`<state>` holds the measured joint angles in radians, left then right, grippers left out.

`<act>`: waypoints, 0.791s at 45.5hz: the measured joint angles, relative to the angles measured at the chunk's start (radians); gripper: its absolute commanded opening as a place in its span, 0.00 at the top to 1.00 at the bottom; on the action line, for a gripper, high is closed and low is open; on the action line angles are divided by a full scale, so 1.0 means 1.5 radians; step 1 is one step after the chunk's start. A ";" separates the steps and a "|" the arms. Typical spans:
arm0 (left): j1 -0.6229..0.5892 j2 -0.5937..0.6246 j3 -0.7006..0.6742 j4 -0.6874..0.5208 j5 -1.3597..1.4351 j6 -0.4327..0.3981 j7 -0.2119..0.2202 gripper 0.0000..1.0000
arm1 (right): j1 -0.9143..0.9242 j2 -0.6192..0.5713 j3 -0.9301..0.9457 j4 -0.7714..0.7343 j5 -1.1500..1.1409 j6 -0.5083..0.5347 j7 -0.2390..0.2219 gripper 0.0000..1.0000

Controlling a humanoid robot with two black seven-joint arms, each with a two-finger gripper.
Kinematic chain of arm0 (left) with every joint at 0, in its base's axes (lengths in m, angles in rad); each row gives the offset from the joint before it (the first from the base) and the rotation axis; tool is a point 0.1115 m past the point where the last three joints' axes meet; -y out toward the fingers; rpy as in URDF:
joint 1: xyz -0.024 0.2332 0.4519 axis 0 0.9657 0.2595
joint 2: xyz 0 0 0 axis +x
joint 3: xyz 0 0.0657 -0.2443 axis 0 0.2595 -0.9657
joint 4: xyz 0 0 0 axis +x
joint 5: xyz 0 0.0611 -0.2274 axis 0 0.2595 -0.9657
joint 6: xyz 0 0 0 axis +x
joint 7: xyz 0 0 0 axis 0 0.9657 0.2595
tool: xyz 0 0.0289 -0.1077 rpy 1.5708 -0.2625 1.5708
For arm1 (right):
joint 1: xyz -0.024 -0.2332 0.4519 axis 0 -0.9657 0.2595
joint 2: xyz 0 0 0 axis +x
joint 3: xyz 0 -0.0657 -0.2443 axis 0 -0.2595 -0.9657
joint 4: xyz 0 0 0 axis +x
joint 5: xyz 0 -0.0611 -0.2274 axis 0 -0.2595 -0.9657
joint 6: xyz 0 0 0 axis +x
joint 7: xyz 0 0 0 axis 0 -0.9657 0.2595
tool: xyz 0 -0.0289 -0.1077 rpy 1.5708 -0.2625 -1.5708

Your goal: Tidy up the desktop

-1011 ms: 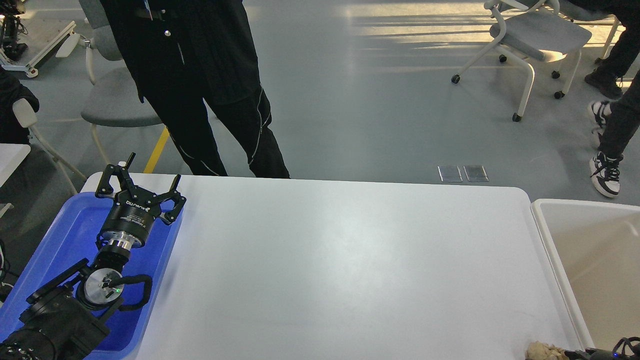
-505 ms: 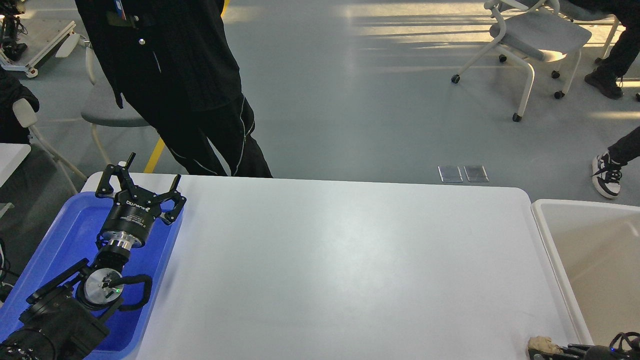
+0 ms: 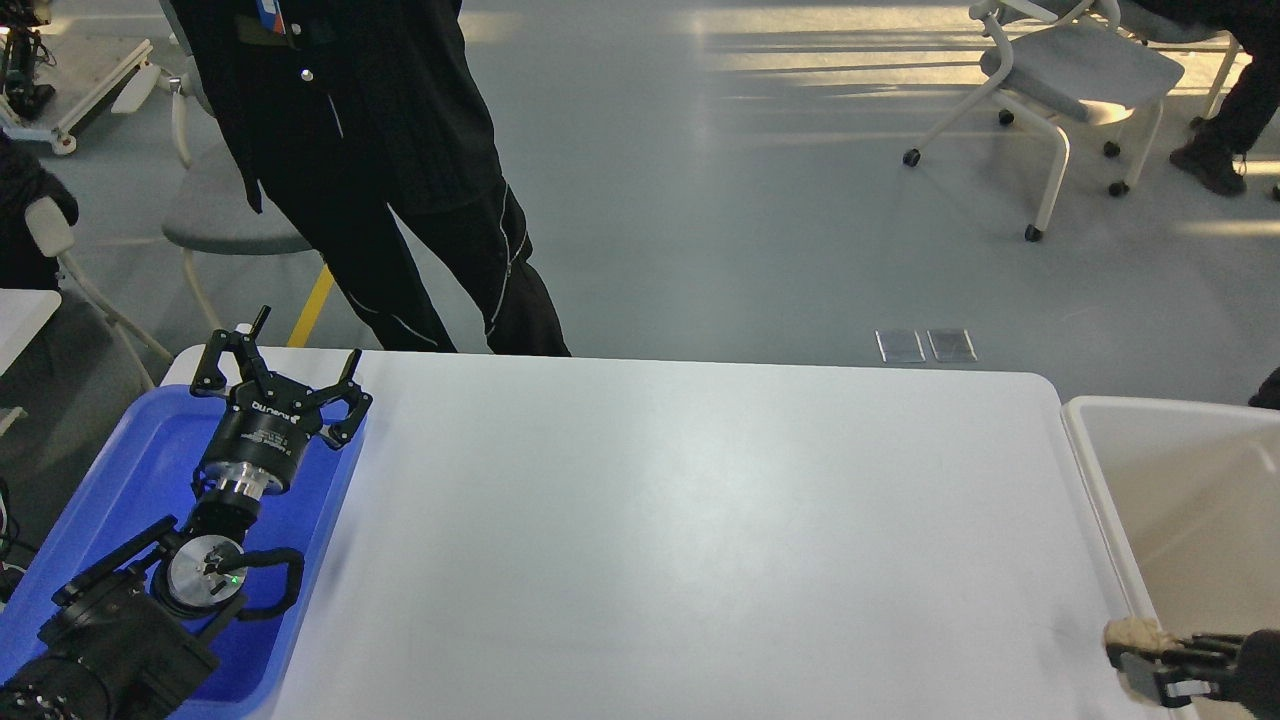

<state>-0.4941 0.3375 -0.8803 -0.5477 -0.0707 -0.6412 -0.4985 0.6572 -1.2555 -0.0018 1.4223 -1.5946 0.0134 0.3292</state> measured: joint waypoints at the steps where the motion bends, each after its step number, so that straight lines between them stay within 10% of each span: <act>1: 0.000 0.000 0.000 0.000 0.000 0.000 0.000 0.00 | 0.012 -0.012 0.000 0.011 0.003 0.012 0.001 1.00; 36: 0.000 0.000 -0.001 0.000 -0.001 0.000 0.000 0.00 | 0.298 -0.147 0.007 0.078 0.077 0.221 0.016 1.00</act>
<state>-0.4941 0.3375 -0.8816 -0.5474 -0.0720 -0.6411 -0.4985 1.1036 -1.4753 0.0087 1.5388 -1.4783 0.3453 0.3537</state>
